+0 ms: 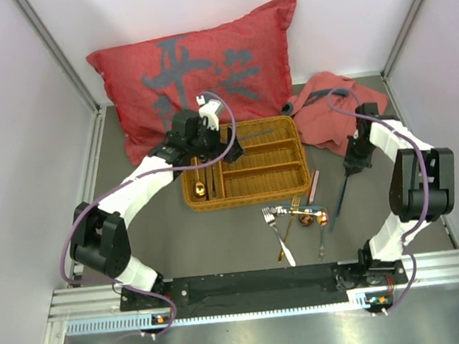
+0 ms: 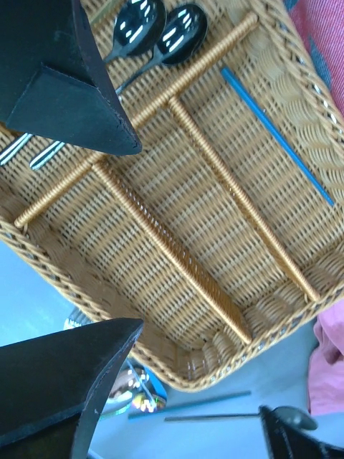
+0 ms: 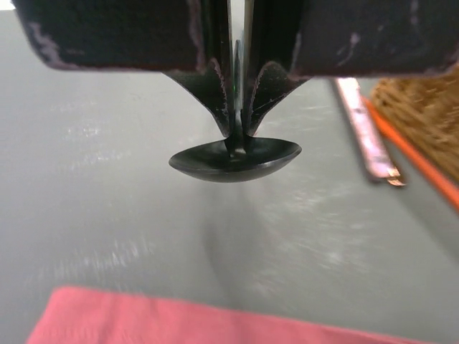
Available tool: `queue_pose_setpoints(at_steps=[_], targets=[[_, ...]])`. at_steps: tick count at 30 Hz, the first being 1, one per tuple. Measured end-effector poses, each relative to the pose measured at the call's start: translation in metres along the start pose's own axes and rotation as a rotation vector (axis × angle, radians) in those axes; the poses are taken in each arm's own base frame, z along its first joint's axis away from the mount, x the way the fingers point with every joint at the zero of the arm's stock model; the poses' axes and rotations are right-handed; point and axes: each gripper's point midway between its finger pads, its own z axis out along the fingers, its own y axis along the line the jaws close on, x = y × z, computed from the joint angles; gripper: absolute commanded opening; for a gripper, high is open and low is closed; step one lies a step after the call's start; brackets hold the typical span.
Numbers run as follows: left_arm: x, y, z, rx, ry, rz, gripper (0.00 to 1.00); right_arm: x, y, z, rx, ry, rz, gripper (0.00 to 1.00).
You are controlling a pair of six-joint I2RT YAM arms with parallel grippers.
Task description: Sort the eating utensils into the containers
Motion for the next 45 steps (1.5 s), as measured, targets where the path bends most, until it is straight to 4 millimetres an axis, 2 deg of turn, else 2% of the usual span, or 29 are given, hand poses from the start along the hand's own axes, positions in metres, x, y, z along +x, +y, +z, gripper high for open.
queue_pose_setpoints(at_steps=[6, 14, 17, 21, 25, 29, 35, 38, 41, 42, 44, 45], targets=[[-0.004, -0.015, -0.001, 0.083, -0.006, -0.059, 0.98, -0.021, 0.020, -0.024, -0.044, -0.087, -0.037, 0.00], [-0.017, -0.048, 0.006, 0.281, -0.035, -0.151, 0.99, -0.029, 0.036, -0.056, -0.114, -0.168, -0.059, 0.00], [-0.018, -0.057, 0.008, 0.337, -0.033, -0.181, 0.98, -0.031, 0.043, -0.072, -0.156, -0.199, -0.063, 0.00], [-0.022, -0.072, 0.007, 0.405, -0.040, -0.192, 0.98, -0.036, 0.061, -0.101, -0.255, -0.263, -0.073, 0.00], [-0.021, -0.097, 0.007, 0.474, -0.029, -0.178, 0.98, -0.032, 0.098, -0.134, -0.375, -0.322, -0.117, 0.00], [-0.013, -0.122, 0.012, 0.530, -0.002, -0.178, 0.98, -0.018, 0.149, -0.160, -0.511, -0.338, -0.197, 0.00], [0.003, -0.148, 0.020, 0.572, 0.042, -0.180, 0.97, 0.006, 0.205, -0.184, -0.650, -0.316, -0.275, 0.00], [0.009, -0.155, 0.023, 0.579, 0.057, -0.178, 0.94, 0.011, 0.224, -0.189, -0.695, -0.306, -0.289, 0.00], [0.013, -0.158, 0.026, 0.573, 0.063, -0.176, 0.83, 0.016, 0.236, -0.188, -0.718, -0.288, -0.292, 0.00], [0.013, -0.158, 0.027, 0.572, 0.063, -0.175, 0.72, 0.019, 0.239, -0.187, -0.721, -0.279, -0.295, 0.00], [0.013, -0.158, 0.028, 0.568, 0.058, -0.169, 0.56, 0.022, 0.243, -0.187, -0.728, -0.266, -0.298, 0.00], [0.013, -0.158, 0.028, 0.566, 0.055, -0.161, 0.36, 0.024, 0.245, -0.187, -0.731, -0.262, -0.300, 0.00]])
